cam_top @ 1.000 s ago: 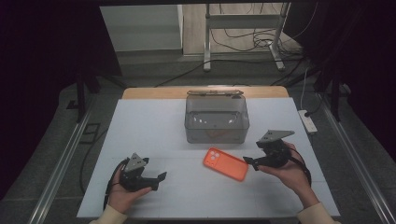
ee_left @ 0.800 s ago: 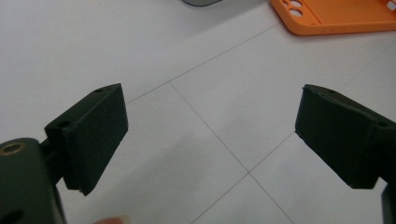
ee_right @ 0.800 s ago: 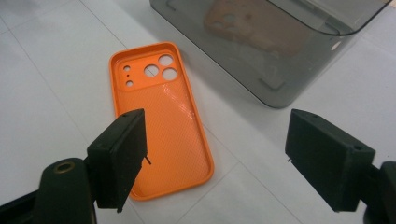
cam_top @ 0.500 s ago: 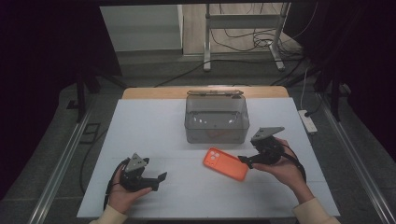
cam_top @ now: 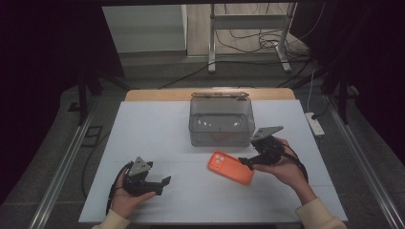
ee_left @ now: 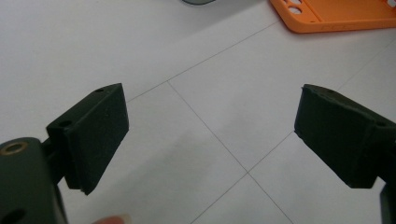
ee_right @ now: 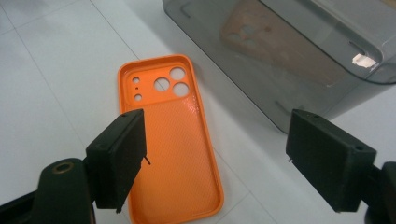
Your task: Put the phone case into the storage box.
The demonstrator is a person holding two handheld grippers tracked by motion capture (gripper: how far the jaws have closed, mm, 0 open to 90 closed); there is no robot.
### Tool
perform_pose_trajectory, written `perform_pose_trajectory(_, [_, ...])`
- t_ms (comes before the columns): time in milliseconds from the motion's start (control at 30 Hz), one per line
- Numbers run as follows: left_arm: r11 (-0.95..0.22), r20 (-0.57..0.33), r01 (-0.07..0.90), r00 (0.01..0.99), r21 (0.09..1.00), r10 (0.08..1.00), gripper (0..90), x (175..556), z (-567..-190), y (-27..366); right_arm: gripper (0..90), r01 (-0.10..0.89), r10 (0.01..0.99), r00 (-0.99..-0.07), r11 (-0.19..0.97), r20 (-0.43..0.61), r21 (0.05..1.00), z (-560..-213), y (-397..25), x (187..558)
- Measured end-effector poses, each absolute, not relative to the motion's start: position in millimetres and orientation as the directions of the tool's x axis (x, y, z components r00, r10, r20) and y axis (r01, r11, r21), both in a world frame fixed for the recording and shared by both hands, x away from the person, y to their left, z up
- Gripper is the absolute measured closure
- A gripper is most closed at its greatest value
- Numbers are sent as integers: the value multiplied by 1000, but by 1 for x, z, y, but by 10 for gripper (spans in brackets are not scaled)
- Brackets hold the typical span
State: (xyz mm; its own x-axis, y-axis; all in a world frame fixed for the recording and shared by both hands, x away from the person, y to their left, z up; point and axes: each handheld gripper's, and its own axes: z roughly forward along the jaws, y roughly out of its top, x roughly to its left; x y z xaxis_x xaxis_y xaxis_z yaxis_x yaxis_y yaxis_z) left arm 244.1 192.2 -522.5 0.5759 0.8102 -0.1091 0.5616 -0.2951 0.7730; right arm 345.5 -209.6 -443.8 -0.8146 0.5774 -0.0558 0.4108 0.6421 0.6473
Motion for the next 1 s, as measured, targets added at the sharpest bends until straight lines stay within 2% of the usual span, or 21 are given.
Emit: perform_pose_trajectory(1000, [-296,-105,563,571,772,814,100,244,-523,192,230,419,550,-835,668,-29,615,-441,-191,366])
